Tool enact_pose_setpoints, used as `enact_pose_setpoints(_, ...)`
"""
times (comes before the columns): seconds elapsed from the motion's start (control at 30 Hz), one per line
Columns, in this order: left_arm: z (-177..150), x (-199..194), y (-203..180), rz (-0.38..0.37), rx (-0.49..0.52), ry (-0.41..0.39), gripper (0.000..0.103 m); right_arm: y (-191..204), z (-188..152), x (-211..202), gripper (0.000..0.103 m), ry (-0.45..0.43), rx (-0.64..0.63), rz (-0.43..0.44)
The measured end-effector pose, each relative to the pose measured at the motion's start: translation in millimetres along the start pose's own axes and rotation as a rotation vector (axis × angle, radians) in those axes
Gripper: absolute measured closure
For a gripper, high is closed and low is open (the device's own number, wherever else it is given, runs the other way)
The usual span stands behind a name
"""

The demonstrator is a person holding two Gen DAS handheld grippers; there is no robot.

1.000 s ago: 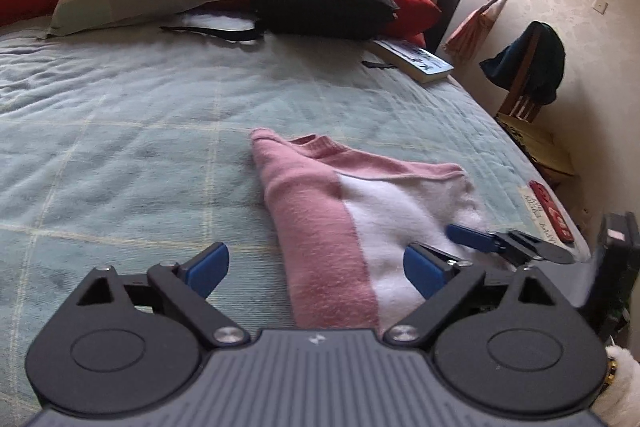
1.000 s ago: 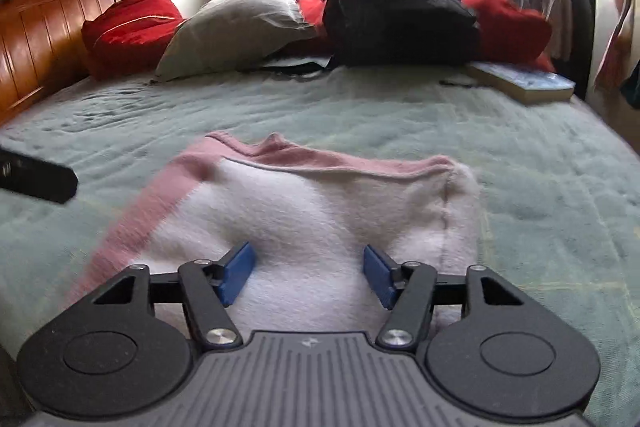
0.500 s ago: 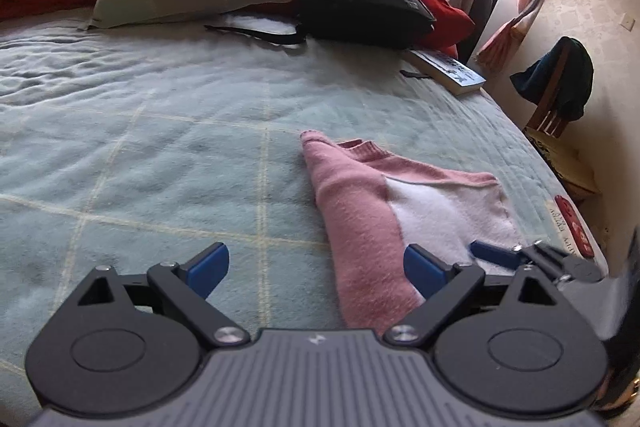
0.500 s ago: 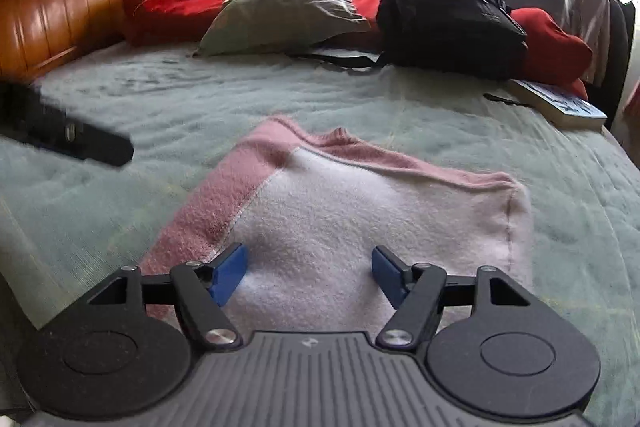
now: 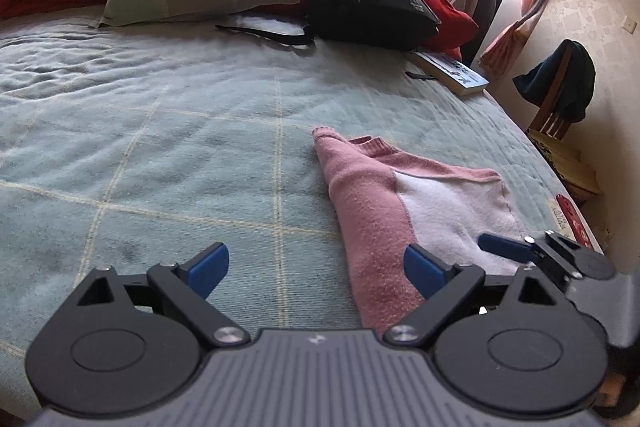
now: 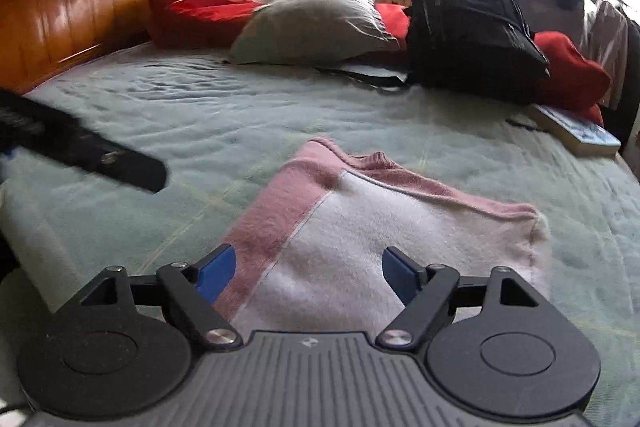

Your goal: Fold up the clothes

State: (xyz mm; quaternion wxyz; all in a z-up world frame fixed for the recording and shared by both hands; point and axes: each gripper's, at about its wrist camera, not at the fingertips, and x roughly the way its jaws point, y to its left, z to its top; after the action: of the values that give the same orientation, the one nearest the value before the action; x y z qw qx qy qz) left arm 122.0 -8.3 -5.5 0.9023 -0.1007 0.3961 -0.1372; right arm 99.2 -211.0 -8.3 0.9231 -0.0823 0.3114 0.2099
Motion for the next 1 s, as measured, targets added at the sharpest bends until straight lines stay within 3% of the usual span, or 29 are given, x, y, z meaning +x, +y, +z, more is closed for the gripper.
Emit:
enact_pose_setpoints(0.13, -2, 0, -4, -0.011, 0.016, 0.009, 0.009, 11, -17, -8, 0.016, 0.047, -0.054, 0.025)
enact_pose_setpoints(0.27, -2, -2, -5, -0.018, 0.014, 0.000, 0.009, 18, -41, -13, 0.015, 0.110, -0.095, -0.019)
enact_pose_setpoints(0.37, -1, -2, -8, -0.021, 0.015, -0.001, 0.009, 17, -43, -29, 0.014, 0.083, -0.072, -0.013)
enact_pose_setpoints(0.5, -3, 0, -16, -0.034, 0.036, 0.005, 0.009, 21, -33, -38, 0.006, 0.008, -0.037, 0.020)
enact_pose_setpoints(0.67, -7, -4, -18, -0.033, 0.049, 0.007, 0.009, 35, -50, -19, 0.008, 0.100, -0.109, -0.014)
enact_pose_setpoints(0.77, -6, -4, -18, -0.028, 0.047, 0.006, 0.009, 21, -46, -33, 0.007, 0.060, -0.046, 0.001)
enact_pose_setpoints(1.0, -10, 1, -27, -0.070, 0.070, 0.027, 0.009, -10, -64, -38, 0.006, 0.120, 0.066, -0.097)
